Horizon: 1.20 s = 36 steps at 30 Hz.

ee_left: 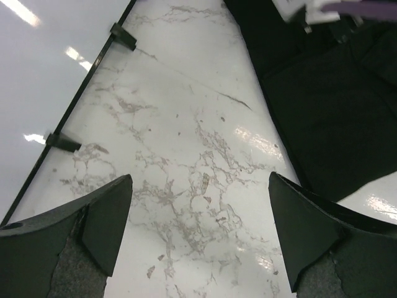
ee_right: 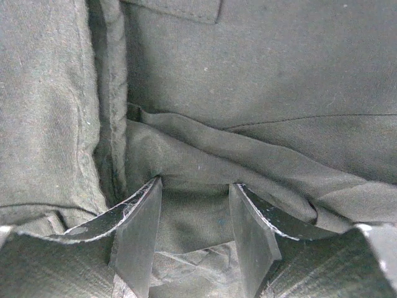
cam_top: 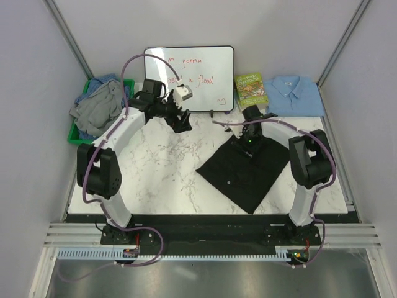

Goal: Fold and stack the long sleeve shirts
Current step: Fold the shirt

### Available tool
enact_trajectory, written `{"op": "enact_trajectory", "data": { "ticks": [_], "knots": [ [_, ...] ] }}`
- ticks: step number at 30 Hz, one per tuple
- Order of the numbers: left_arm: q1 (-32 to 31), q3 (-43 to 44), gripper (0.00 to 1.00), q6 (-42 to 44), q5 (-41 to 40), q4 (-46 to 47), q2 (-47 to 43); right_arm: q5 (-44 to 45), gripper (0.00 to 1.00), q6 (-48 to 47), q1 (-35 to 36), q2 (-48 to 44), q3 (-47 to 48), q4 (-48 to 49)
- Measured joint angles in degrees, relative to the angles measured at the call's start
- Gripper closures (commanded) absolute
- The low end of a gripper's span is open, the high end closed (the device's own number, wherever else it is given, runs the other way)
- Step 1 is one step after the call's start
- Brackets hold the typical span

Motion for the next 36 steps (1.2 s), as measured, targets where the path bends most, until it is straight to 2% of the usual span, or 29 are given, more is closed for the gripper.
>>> {"op": "enact_trajectory", "data": {
  "ticks": [7,11,16,19,23,29,33,36],
  "knots": [
    [5.2,-5.6,0.03,-3.4,-0.1,0.3,-5.3,0.5,0.44,-9.2,14.6,0.5,0.7,-1.7],
    [6.0,-7.8,0.03,-4.2,-0.4,0.3,-8.0,1.1,0.44,-16.6,22.6,4.4,6.3,-6.0],
    [6.4,-9.9,0.03,-4.4,-1.2,0.3,-10.0,2.0,0.43,-19.4,26.1,12.0,18.1,-13.1],
    [7.6,-11.3,0.05,-4.8,-1.1,0.2,-10.2,0.3,0.39,-17.3,25.0,16.5,26.1,-14.7],
    [11.3,-12.6,0.10,-7.7,1.7,0.0,-9.6,-4.8,0.31,-13.4,20.7,16.4,26.9,-14.0],
    [13.9,-14.7,0.14,-11.4,9.7,-0.3,-8.2,-13.6,0.28,-9.3,10.9,7.7,21.2,-14.6],
    [11.6,-15.1,0.18,-11.8,13.6,-1.5,-6.6,-20.8,0.30,-8.6,4.9,-0.7,16.6,-17.4],
    [9.2,-15.1,0.20,-11.8,15.1,-3.1,-4.9,-25.0,0.32,-8.6,3.7,-3.2,13.0,-20.0]
  ]
}}
